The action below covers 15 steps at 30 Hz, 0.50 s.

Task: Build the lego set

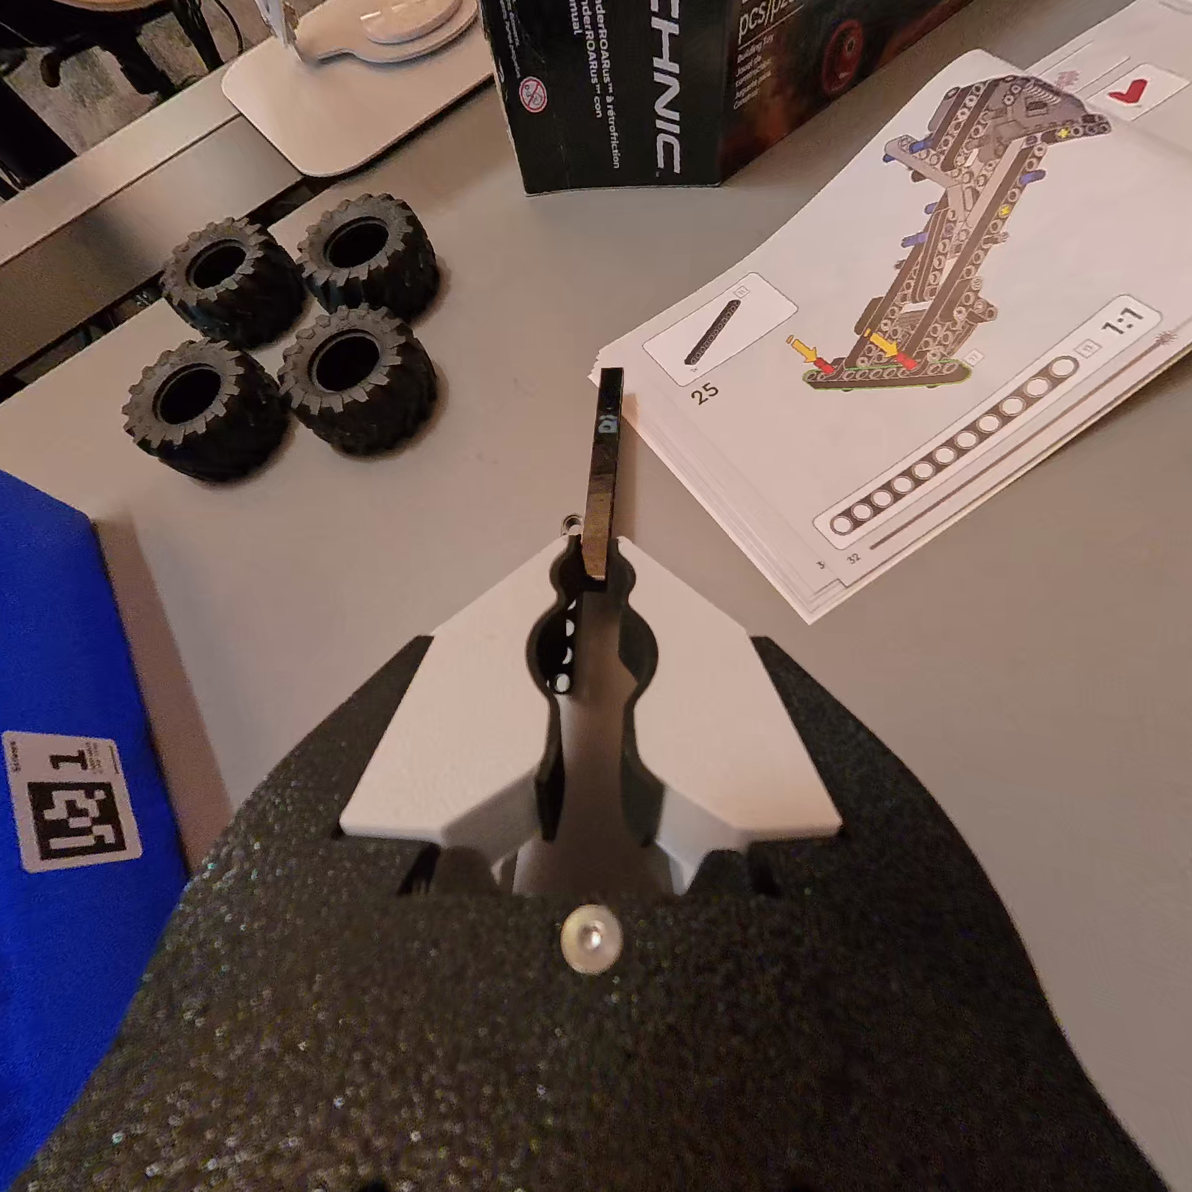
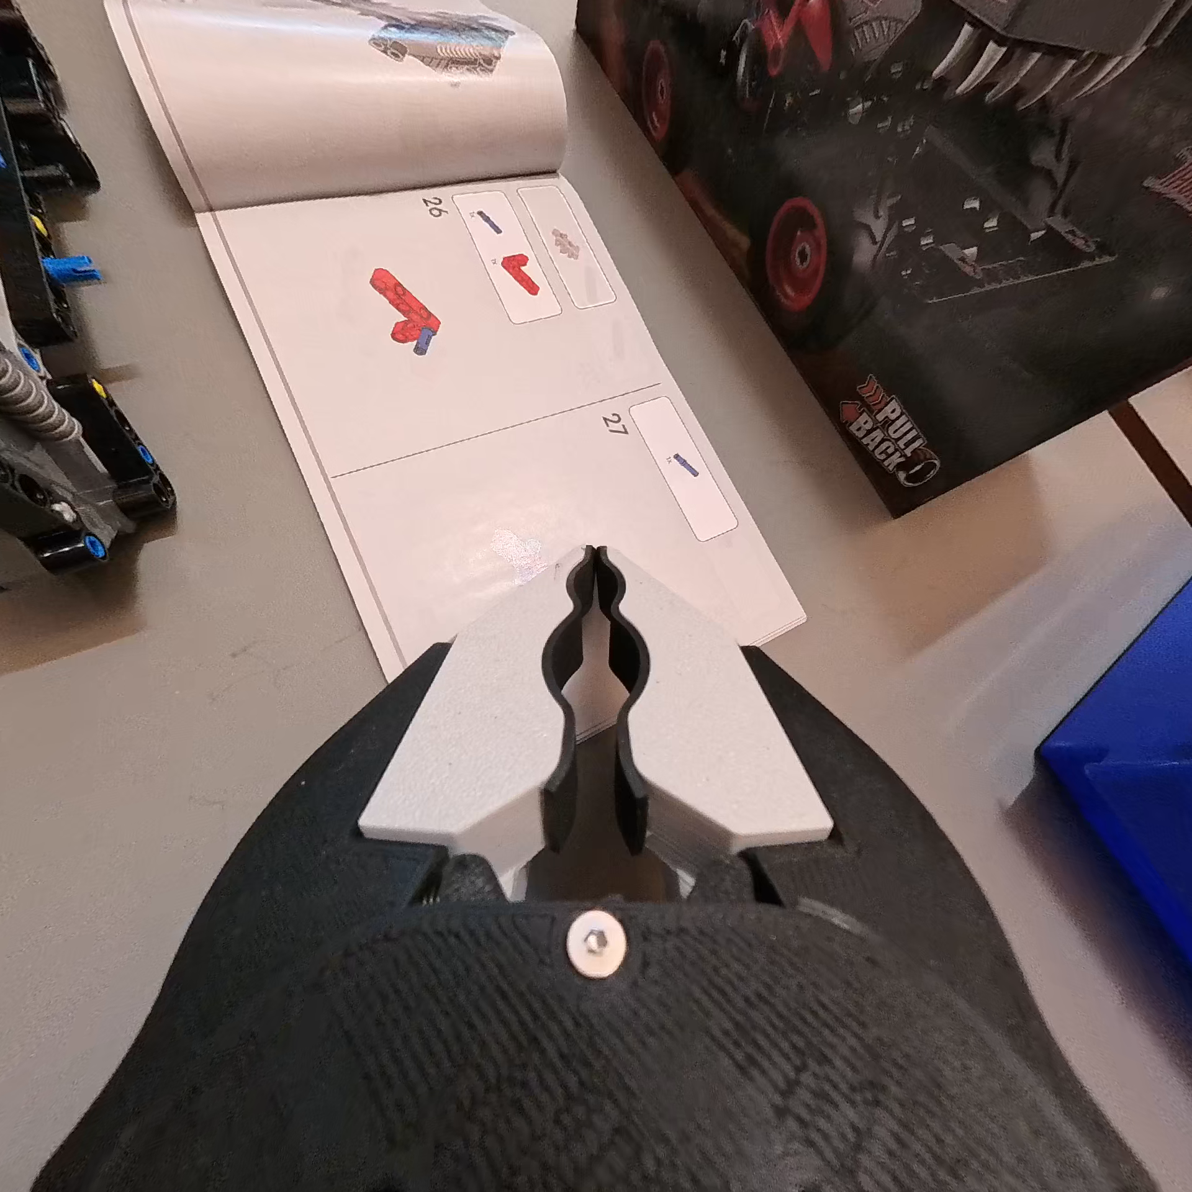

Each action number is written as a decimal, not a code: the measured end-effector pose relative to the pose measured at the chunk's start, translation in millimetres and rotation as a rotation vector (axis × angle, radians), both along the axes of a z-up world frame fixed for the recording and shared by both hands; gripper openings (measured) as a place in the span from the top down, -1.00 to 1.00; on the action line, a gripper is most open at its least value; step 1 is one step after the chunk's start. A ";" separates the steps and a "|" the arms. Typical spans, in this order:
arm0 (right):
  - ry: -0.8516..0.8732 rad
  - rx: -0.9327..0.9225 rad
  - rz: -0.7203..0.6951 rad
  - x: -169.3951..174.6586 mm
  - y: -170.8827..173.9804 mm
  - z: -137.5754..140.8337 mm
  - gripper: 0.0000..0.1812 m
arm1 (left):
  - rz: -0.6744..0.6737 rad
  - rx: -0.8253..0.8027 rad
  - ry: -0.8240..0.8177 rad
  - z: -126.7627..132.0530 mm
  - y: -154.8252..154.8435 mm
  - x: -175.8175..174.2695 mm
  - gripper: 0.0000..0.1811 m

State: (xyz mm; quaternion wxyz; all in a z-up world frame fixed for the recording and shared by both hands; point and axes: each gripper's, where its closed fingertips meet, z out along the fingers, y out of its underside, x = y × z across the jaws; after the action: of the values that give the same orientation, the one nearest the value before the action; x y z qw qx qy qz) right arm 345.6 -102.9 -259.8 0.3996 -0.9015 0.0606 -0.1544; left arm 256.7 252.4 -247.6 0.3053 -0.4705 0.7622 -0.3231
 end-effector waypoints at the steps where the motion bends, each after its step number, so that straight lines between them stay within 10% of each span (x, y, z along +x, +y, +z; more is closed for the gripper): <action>1: 0.000 0.000 0.000 -0.1 0.0 0.0 1.00 | 0.000 -0.001 -0.002 0.3 0.0 0.0 0.94; 15: 0.002 0.001 0.000 0.0 0.0 0.0 1.00 | -0.194 -0.184 0.038 7.9 -36.0 -12.8 0.94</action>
State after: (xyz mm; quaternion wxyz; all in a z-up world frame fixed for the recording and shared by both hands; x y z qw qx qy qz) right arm 345.6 -102.9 -259.8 0.3998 -0.9016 0.0611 -0.1534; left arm 243.9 216.4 -239.7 0.2137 -0.4268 0.7768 -0.4107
